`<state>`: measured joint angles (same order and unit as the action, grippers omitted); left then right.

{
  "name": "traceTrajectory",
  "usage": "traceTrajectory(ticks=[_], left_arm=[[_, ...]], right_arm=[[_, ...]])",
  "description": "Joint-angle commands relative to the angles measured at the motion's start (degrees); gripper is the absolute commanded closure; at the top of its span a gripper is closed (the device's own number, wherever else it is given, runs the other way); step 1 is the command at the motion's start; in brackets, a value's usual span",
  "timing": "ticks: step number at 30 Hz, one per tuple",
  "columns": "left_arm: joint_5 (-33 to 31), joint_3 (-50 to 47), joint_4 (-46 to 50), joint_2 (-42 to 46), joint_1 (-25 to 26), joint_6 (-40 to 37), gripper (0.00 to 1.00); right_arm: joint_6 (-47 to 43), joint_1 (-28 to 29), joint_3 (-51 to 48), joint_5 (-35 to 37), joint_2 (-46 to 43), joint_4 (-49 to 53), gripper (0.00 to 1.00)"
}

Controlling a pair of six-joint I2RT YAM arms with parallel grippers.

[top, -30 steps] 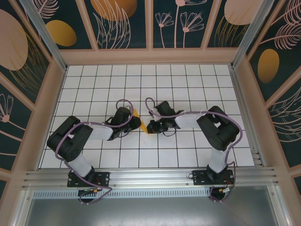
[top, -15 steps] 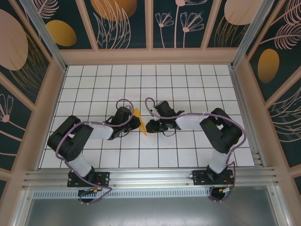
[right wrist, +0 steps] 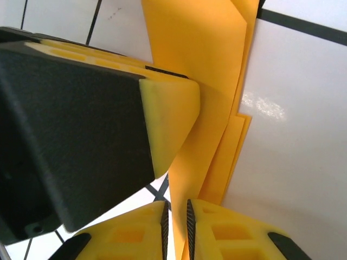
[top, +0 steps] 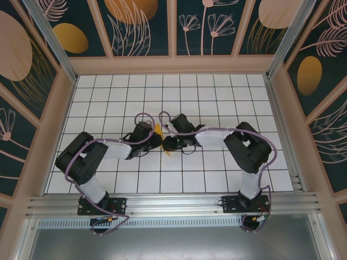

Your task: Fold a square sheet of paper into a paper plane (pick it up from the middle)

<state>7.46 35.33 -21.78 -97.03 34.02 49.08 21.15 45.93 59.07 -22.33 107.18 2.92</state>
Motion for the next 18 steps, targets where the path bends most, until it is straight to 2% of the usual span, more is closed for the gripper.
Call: traceTrajectory(ticks=[1, 16, 18], left_arm=[[-0.87, 0.53, 3.2, -2.66, -0.45, -0.83, 0.83], [-2.23, 1.05, 4.29, -1.5, -0.45, -1.46, 0.82], [-1.65, 1.14, 3.21, 1.65, -0.47, -1.79, 0.82]], right_arm=[[-1.29, 0.56, 1.76, -0.26, 2.23, 2.13, 0.82], [1.11, -1.37, -3.14, -0.76, 3.58, 0.3, 0.89], [1.1, -1.37, -3.52, 0.28, 3.99, 1.08, 0.91]])
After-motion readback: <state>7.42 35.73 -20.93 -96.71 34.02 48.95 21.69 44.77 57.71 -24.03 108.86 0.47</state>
